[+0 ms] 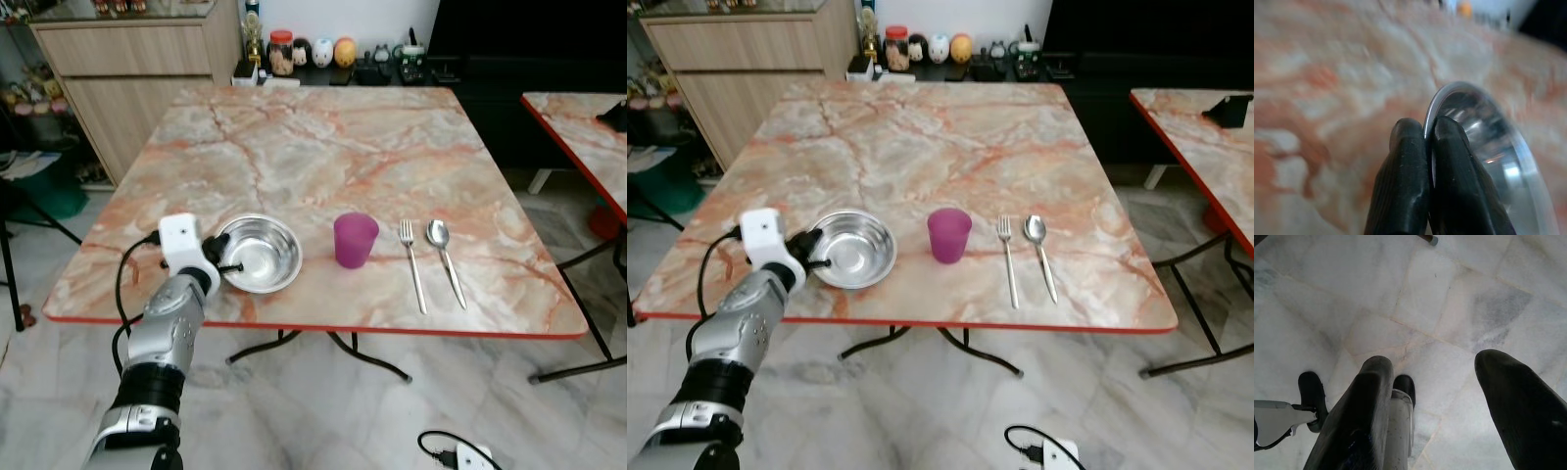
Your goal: Setting the table
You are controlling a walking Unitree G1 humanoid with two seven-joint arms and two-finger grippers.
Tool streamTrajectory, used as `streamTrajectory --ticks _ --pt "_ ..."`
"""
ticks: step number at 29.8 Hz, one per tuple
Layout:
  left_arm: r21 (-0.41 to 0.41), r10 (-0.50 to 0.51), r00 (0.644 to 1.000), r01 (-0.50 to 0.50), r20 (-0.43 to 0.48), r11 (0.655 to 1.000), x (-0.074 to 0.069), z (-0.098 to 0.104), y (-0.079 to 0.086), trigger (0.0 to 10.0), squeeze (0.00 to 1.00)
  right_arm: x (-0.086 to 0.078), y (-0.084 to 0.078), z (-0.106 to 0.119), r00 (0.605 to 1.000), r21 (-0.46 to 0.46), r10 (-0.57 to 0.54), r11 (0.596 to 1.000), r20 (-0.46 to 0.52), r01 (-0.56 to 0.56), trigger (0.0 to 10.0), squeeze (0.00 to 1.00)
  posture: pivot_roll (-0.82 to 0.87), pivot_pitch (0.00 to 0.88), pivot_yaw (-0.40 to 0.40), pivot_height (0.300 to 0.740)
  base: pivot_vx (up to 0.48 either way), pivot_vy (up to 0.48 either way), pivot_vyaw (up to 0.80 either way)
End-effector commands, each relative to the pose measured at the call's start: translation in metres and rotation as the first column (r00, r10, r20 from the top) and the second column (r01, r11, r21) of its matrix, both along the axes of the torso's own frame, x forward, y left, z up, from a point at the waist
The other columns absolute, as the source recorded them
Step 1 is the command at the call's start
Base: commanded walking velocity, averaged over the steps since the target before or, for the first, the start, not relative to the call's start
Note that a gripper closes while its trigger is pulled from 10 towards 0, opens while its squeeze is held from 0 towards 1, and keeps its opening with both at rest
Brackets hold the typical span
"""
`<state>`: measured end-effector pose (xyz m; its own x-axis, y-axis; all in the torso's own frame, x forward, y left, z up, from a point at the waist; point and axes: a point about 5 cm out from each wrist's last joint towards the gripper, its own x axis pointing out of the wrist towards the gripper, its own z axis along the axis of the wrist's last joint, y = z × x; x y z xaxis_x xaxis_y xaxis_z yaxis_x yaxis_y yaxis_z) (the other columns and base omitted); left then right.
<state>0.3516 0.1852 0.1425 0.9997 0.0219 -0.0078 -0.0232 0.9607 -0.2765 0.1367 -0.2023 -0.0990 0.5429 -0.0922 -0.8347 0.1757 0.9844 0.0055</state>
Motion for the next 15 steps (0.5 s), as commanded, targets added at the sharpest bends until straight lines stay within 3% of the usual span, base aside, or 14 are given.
streamTrajectory --ticks 1,2,7,15 --pt "-0.005 0.042 0.997 -0.042 0.065 0.999 -0.003 0.009 0.007 0.0 0.0 -0.003 0.0 -0.001 1.0 0.001 0.0 1.0 -0.011 0.0 10.0 0.0 0.05 0.0 -0.018 0.74 0.0 0.0 0.0" --pt "-0.018 0.069 0.988 -0.067 0.138 0.998 -0.008 0.017 0.01 10.0 0.0 -0.002 0.0 -0.001 1.0 0.0 0.003 1.0 -0.012 -0.003 10.0 0.0 0.05 0.0 -0.022 0.74 0.0 0.0 0.0" --pt "-0.008 0.113 0.971 -0.114 0.21 0.993 -0.017 0.02 0.012 10.0 0.0 -0.001 -0.001 0.0 1.0 -0.003 0.005 1.0 -0.009 -0.005 10.0 0.0 0.05 0.0 -0.02 0.74 0.0 0.0 0.0" --pt "-0.066 0.17 0.946 -0.158 0.274 0.985 -0.025 0.027 0.019 10.0 0.0 -0.001 -0.002 0.0 1.0 -0.005 0.001 1.0 -0.002 -0.001 10.0 0.0 0.05 0.0 -0.026 0.74 0.0 0.0 0.0"
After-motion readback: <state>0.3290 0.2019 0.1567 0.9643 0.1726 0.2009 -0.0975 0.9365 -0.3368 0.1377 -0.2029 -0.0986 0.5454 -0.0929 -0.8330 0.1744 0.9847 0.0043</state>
